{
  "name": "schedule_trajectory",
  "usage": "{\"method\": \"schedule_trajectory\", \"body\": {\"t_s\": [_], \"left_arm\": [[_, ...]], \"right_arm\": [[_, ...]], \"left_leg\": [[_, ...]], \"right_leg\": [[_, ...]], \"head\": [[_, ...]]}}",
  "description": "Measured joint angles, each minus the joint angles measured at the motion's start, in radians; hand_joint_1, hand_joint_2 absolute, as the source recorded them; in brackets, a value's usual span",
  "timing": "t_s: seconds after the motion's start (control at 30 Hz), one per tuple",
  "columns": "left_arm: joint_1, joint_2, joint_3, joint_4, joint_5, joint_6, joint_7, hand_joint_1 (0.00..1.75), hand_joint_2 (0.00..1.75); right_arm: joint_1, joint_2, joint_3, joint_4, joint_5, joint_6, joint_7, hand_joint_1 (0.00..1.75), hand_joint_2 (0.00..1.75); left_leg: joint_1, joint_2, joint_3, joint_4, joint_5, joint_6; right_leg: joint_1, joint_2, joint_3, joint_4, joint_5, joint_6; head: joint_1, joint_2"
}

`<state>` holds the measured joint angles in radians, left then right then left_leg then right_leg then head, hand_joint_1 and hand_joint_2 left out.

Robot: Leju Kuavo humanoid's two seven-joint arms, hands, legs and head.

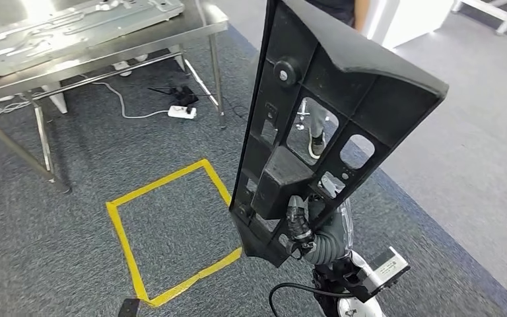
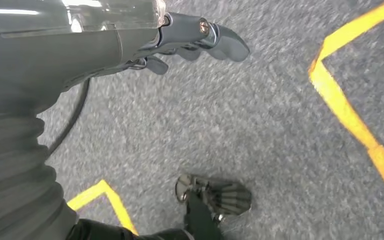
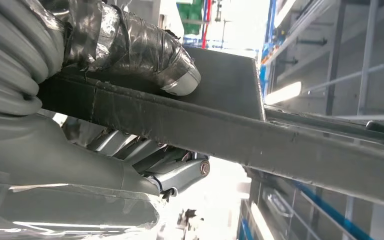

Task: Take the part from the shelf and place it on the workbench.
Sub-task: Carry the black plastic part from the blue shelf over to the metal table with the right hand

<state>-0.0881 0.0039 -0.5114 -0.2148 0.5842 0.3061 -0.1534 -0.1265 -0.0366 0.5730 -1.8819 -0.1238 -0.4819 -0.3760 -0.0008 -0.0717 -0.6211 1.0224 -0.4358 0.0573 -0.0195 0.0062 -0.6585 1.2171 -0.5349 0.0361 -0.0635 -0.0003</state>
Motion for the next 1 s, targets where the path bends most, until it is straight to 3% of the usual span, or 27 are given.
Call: {"method": "schedule_trajectory", "body": {"t_s": [0.07,0.13,0.2,0.27,0.33,0.4,0.43,0.47,0.5,0.57,0.6,0.63,0.7,0.73,0.8,0.83,0.9,0.93,0.97,1.0], "left_arm": [[-0.001,-0.002,-0.001,0.0,0.0,0.0,0.0,0.0,1.75],[-0.001,-0.004,-0.001,0.0,0.0,0.0,0.0,0.0,1.75],[0.003,-0.003,-0.001,0.0,0.0,0.0,0.0,0.0,1.75],[0.005,-0.003,-0.001,0.0,0.0,0.001,0.0,0.0,1.75],[0.003,-0.004,-0.001,0.0,0.0,0.001,-0.001,0.0,1.75],[0.0,-0.007,-0.002,0.0,-0.001,0.0,-0.003,0.0,1.75],[0.001,-0.008,-0.002,0.0,0.0,0.0,-0.003,0.0,1.75],[0.003,-0.008,-0.002,0.0,0.0,0.0,-0.003,0.0,1.75],[0.004,-0.008,-0.002,0.0,0.0,0.0,-0.002,0.0,1.75],[0.003,-0.008,-0.002,0.0,0.0,0.001,-0.002,0.0,1.75],[0.002,-0.008,-0.002,0.0,0.0,0.001,-0.002,0.0,1.75],[0.0,-0.008,-0.002,0.0,0.0,0.001,-0.002,0.0,1.75],[0.002,-0.008,-0.002,0.0,0.0,0.002,0.001,0.0,1.75],[0.003,-0.008,-0.002,0.0,0.0,0.002,0.002,0.0,1.75],[0.003,-0.008,-0.003,0.0,0.0,0.002,0.005,0.0,1.75],[0.001,-0.008,-0.003,0.0,0.0,0.002,0.005,0.0,1.75],[-0.003,-0.008,-0.004,0.0,0.0,0.003,0.007,0.0,1.75],[-0.003,-0.008,-0.004,0.0,0.0,0.003,0.008,0.0,1.75],[-0.002,-0.008,-0.005,0.0,0.0,0.003,0.01,0.0,1.75],[-0.001,-0.008,-0.006,0.0,0.0,0.003,0.01,0.0,1.75]], "right_arm": [[-0.001,0.0,0.0,0.0,0.004,-0.001,0.004,1.75,1.75],[-0.001,-0.001,0.0,-0.001,0.007,-0.001,0.007,1.75,1.75],[-0.002,-0.001,0.0,-0.001,0.009,-0.001,0.008,1.75,1.75],[-0.004,-0.001,0.0,-0.002,0.012,-0.001,0.01,1.75,1.75],[-0.004,-0.001,0.0,-0.002,0.014,-0.002,0.012,1.75,1.75],[-0.004,-0.001,0.0,-0.002,0.015,-0.003,0.015,1.75,1.75],[-0.004,-0.001,0.0,-0.001,0.016,-0.004,0.016,1.75,1.75],[-0.004,-0.001,0.0,-0.001,0.016,-0.005,0.017,1.75,1.75],[-0.004,-0.001,0.0,-0.001,0.017,-0.006,0.018,1.75,1.75],[-0.004,-0.001,0.0,-0.001,0.019,-0.009,0.019,1.75,1.75],[-0.005,-0.001,0.0,-0.001,0.02,-0.01,0.019,1.75,1.75],[-0.005,-0.001,0.0,-0.001,0.021,-0.011,0.02,1.75,1.75],[-0.005,-0.001,0.0,-0.002,0.023,-0.013,0.023,1.75,1.75],[-0.006,-0.001,0.0,-0.002,0.023,-0.014,0.025,1.75,1.75],[-0.006,-0.001,0.0,-0.002,0.024,-0.015,0.027,1.75,1.75],[-0.005,-0.001,0.0,-0.001,0.024,-0.015,0.027,1.75,1.75],[-0.003,-0.002,0.0,-0.001,0.023,-0.016,0.028,1.75,1.75],[-0.001,-0.002,0.0,0.0,0.019,-0.017,0.027,1.75,1.75],[-0.001,-0.003,0.0,0.001,0.011,-0.016,0.024,1.75,1.75],[0.0,-0.003,0.0,0.001,-0.001,-0.015,0.017,1.75,1.75]], "left_leg": [[0.001,-0.025,-0.004,0.011,-0.006,-0.01],[0.003,-0.045,-0.012,0.015,-0.007,-0.022],[0.007,-0.055,-0.016,0.013,-0.005,-0.035],[0.005,-0.013,-0.03,0.044,-0.023,-0.045],[0.005,0.043,-0.08,0.145,-0.074,-0.052],[0.011,0.058,-0.141,0.258,-0.115,-0.059],[0.013,0.061,-0.153,0.276,-0.113,-0.062],[0.015,0.064,-0.145,0.257,-0.092,-0.063],[0.015,0.072,-0.118,0.203,-0.059,-0.064],[0.011,0.103,-0.051,0.073,-0.011,-0.057],[0.007,0.113,-0.03,0.033,-0.002,-0.051],[0.003,0.117,-0.021,0.015,-0.004,-0.044],[-0.001,0.099,-0.018,0.012,-0.007,-0.031],[0.0,0.091,-0.013,0.008,-0.007,-0.026],[0.004,0.074,-0.003,0.0,-0.006,-0.013],[0.004,0.065,-0.001,-0.002,-0.007,-0.008],[0.002,0.045,0.0,0.0,-0.009,-0.002],[0.001,0.035,0.001,0.001,-0.01,0.0],[0.001,0.026,0.003,0.002,-0.012,0.0],[0.001,0.018,0.006,0.004,-0.015,0.0]], "right_leg": [[-0.004,0.044,0.047,-0.117,0.053,-0.005],[-0.002,0.07,0.065,-0.164,0.058,-0.013],[-0.001,0.052,0.073,-0.173,0.06,-0.025],[-0.003,0.03,0.085,-0.185,0.065,-0.039],[0.0,0.003,0.092,-0.191,0.064,-0.048],[0.003,-0.025,0.094,-0.191,0.06,-0.052],[0.003,-0.037,0.096,-0.19,0.057,-0.052],[0.003,-0.049,0.098,-0.19,0.054,-0.05],[0.003,-0.059,0.101,-0.19,0.051,-0.048],[0.005,-0.078,0.11,-0.188,0.041,-0.039],[0.007,-0.086,0.113,-0.188,0.037,-0.033],[0.009,-0.093,0.116,-0.188,0.033,-0.027],[0.01,-0.104,0.124,-0.191,0.027,-0.015],[0.008,-0.097,0.126,-0.187,0.021,-0.01],[0.003,-0.059,0.103,-0.129,-0.015,-0.002],[0.002,-0.036,0.073,-0.07,-0.043,-0.001],[0.003,-0.016,0.0,0.056,-0.085,-0.002],[0.003,-0.014,-0.024,0.086,-0.082,-0.002],[0.003,-0.012,-0.028,0.076,-0.057,-0.004],[0.003,-0.011,-0.015,0.031,-0.018,-0.007]], "head": [[0.0,0.0],[0.001,0.0],[0.002,0.0],[-0.002,0.0],[-0.007,0.0],[-0.008,0.0],[-0.008,0.0],[-0.008,0.0],[-0.009,0.0],[-0.008,0.0],[-0.008,0.0],[-0.006,0.0],[-0.005,0.0],[-0.003,0.0],[0.001,0.0],[0.003,0.0],[0.005,0.0],[0.005,0.0],[0.005,0.0],[0.006,0.0]]}}
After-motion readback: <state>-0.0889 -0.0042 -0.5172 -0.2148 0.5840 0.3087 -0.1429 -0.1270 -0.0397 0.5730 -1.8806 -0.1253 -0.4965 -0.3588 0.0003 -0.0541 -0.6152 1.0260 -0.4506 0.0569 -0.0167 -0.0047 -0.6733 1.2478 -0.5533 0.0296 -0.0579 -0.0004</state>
